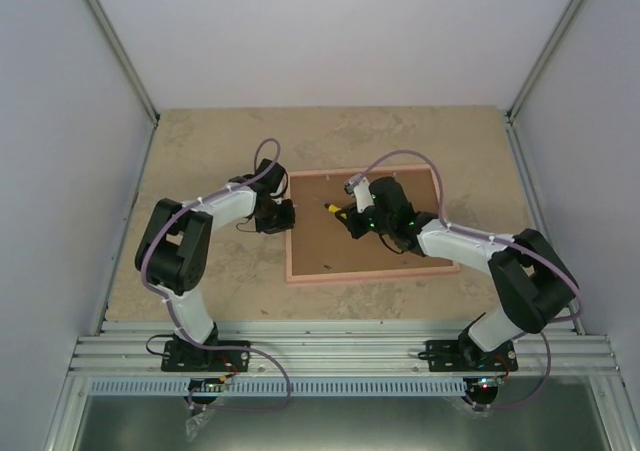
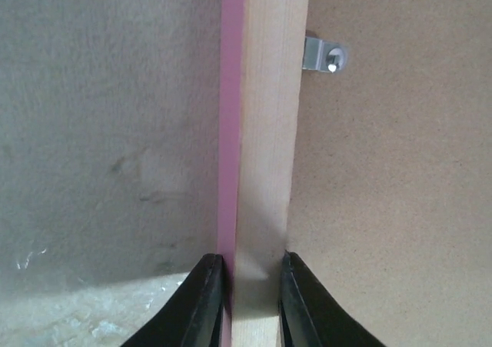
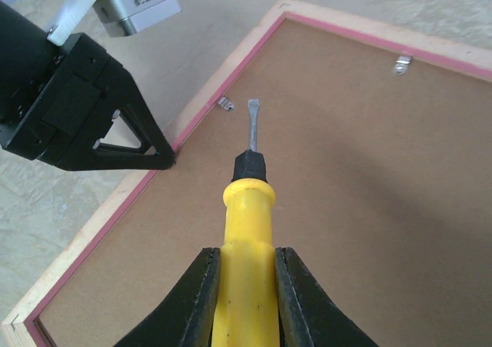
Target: Take the photo out of the frame
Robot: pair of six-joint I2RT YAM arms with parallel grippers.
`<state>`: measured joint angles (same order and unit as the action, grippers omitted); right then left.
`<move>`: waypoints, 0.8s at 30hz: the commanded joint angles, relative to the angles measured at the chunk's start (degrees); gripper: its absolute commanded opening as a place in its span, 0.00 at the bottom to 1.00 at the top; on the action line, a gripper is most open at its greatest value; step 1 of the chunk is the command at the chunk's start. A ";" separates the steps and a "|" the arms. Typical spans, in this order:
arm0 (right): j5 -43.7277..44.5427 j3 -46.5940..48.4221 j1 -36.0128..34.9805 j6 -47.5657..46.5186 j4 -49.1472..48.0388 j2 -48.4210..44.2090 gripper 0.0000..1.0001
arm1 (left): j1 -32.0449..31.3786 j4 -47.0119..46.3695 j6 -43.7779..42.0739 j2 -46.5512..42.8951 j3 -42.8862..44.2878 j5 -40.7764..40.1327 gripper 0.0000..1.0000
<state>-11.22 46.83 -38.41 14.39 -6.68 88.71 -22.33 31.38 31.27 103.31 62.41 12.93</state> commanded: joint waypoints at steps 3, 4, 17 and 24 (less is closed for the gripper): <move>-1.71 2.60 -2.11 0.11 -0.23 3.35 0.00 | -0.70 0.10 2.16 -1.94 -3.16 2.64 0.25; -1.81 2.76 -2.29 0.14 -0.42 3.91 0.01 | -0.70 0.39 1.85 -2.02 -3.11 2.38 0.27; -4.37 6.60 -4.20 0.63 -3.03 11.51 0.00 | -0.26 2.55 -1.28 0.71 2.01 -0.28 0.37; -4.16 7.55 -4.58 1.57 -4.50 14.82 0.01 | -0.26 2.85 -1.84 1.59 1.28 0.15 0.22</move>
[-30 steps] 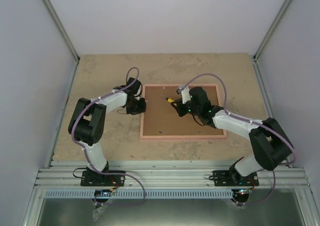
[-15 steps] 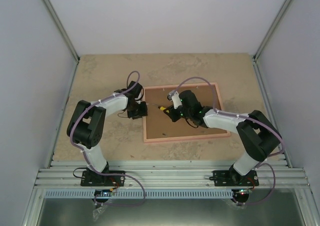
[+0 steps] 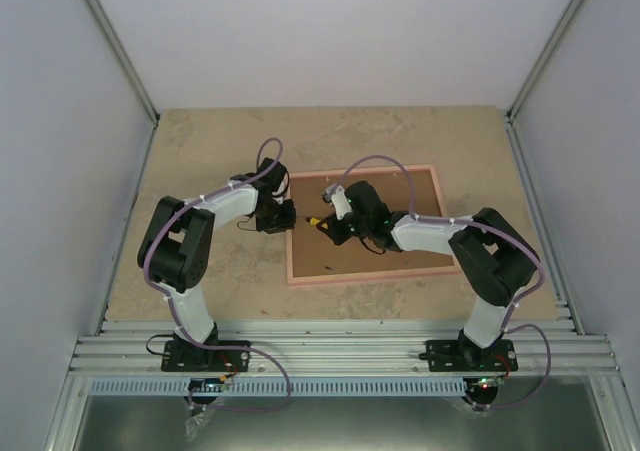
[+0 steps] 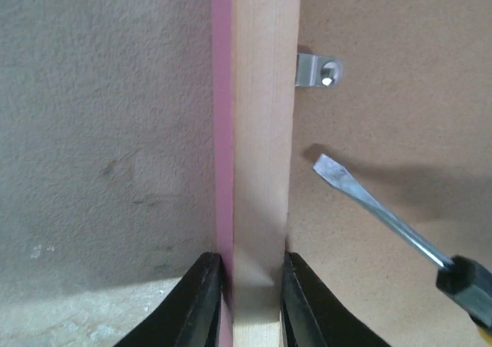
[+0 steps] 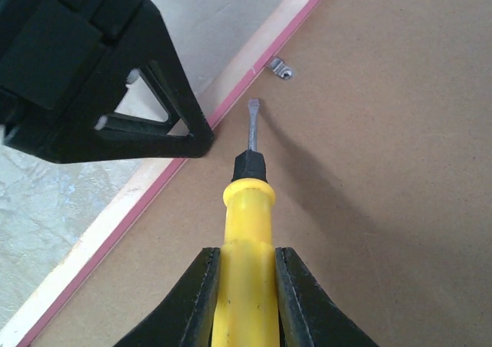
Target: Take the photo out of the frame
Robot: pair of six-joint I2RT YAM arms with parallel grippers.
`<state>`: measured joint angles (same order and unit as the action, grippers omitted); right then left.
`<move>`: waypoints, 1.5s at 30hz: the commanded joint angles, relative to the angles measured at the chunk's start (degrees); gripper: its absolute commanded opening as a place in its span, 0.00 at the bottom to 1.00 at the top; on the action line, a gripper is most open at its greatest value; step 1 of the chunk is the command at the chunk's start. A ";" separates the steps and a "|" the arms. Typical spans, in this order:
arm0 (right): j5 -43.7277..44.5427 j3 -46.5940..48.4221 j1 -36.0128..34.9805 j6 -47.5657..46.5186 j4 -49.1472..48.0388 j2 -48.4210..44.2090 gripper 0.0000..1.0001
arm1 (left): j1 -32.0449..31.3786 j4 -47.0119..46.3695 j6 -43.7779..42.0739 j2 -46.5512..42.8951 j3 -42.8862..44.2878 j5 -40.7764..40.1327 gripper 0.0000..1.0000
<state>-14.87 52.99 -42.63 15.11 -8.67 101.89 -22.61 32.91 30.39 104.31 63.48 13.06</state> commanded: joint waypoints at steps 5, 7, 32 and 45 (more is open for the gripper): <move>0.61 1.78 -0.43 1.39 -3.54 2.97 0.00 | 0.02 1.58 -1.36 0.28 -0.37 0.57 0.15; 1.24 1.95 -0.45 1.74 -3.95 3.47 0.00 | 0.02 1.80 -1.40 0.31 -0.46 0.83 0.13; 10.34 3.91 -0.53 4.93 -5.27 6.32 0.00 | -0.06 0.75 0.32 -0.78 -2.22 3.51 0.03; 10.86 4.03 -1.75 2.18 -0.11 4.43 0.00 | -0.06 0.14 1.72 -1.21 -2.49 2.95 0.03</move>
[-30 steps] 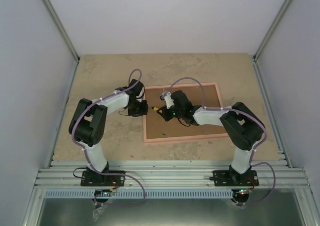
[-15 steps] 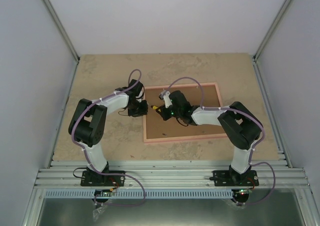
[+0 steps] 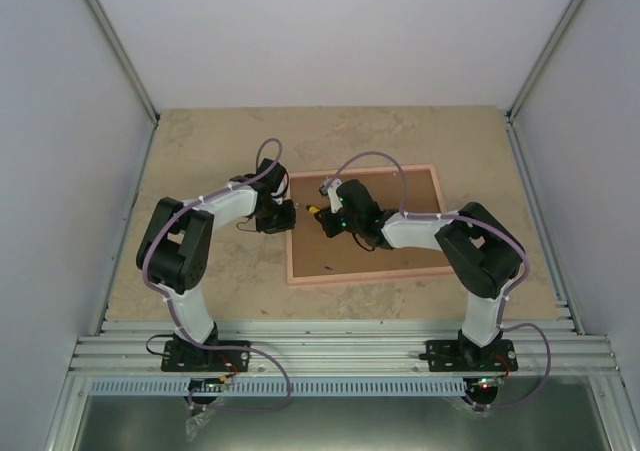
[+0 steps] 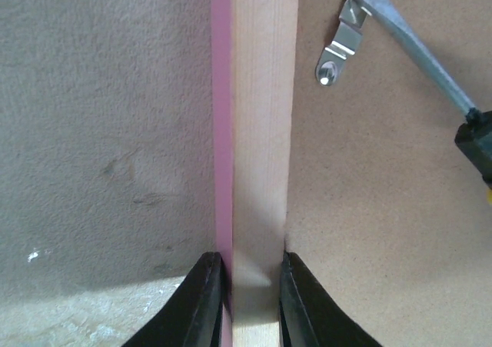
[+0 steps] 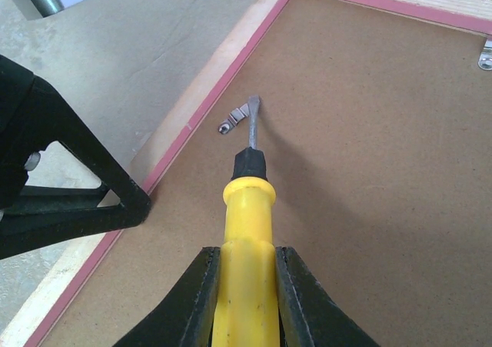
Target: Take the photo out of the frame
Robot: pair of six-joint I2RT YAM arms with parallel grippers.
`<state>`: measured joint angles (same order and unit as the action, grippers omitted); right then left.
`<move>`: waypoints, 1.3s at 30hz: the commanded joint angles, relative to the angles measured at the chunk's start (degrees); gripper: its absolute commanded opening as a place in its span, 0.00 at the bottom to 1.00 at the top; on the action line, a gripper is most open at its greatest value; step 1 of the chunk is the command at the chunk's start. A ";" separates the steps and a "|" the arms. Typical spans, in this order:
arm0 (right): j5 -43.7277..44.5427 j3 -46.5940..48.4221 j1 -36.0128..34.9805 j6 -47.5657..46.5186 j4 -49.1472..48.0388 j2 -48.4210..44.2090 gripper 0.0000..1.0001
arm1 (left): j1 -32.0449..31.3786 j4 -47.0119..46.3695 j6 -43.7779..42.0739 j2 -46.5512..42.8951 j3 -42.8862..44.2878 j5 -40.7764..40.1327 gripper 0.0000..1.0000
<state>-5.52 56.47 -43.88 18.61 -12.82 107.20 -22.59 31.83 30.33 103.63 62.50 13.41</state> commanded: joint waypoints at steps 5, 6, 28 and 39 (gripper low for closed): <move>2.82 0.06 -0.51 -1.60 5.72 -2.54 0.00 | -0.09 0.95 2.52 -0.70 -1.73 2.66 0.03; 3.29 -0.17 -0.48 -1.69 5.75 -3.03 0.00 | -0.09 0.87 2.71 -0.82 -1.76 2.56 0.03; 6.57 -11.40 7.81 -1.79 3.39 -18.92 0.00 | -0.09 -4.49 15.36 -9.56 -10.09 5.56 0.06; 5.63 -13.47 9.03 -2.69 0.90 -20.95 0.00 | -0.09 0.42 13.53 -15.21 -12.82 2.58 0.33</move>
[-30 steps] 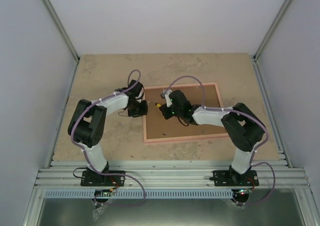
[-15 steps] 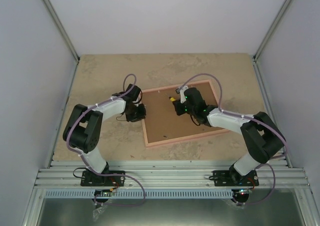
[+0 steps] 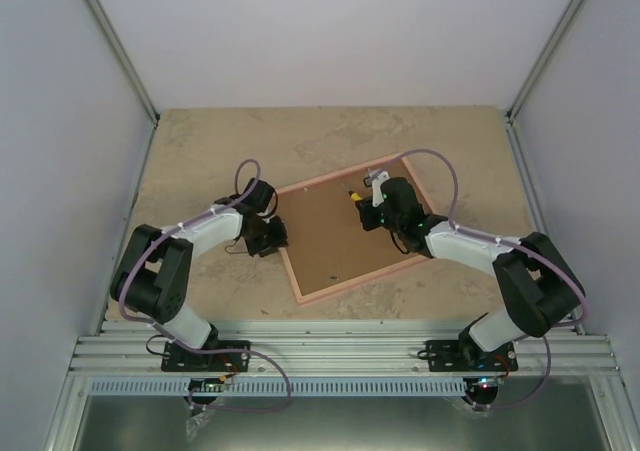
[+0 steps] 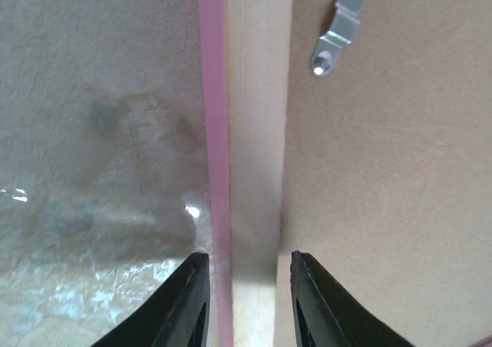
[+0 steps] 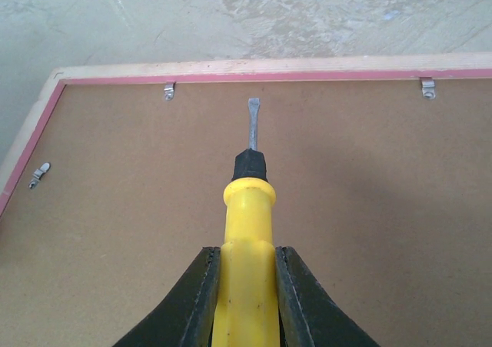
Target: Take the photo out of the frame
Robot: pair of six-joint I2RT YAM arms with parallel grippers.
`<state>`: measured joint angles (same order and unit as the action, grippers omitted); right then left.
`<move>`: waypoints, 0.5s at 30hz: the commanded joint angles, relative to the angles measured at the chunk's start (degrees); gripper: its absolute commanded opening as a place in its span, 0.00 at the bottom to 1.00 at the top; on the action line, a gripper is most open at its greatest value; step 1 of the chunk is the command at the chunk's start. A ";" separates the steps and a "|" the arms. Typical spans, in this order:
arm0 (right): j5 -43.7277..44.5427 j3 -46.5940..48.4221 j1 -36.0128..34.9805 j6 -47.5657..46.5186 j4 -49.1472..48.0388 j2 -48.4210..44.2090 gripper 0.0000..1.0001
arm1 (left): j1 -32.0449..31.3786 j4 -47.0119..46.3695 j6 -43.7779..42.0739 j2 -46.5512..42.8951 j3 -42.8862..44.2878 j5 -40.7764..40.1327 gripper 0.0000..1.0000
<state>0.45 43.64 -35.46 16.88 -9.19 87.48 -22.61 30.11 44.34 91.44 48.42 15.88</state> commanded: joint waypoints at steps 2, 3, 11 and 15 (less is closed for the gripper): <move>-0.35 -0.87 0.89 -1.28 -3.10 -1.37 0.01 | 0.01 4.98 -2.14 -3.34 3.79 -2.81 0.37; -0.33 -1.04 0.96 -1.43 -3.32 -1.52 0.01 | 0.02 6.63 -3.24 -3.46 5.52 -4.90 0.40; -2.01 -2.43 1.43 -2.10 -3.91 -3.86 0.00 | 0.37 12.31 -18.57 4.02 24.57 -19.98 0.63; -2.27 -2.71 1.45 -2.18 -3.29 -4.64 0.00 | 0.37 11.11 -27.67 10.62 31.55 -21.88 0.72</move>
<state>-0.86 41.76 -34.39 15.55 -10.90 84.53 -22.37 39.81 28.16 96.29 75.40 -0.80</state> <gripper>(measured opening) 0.182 0.692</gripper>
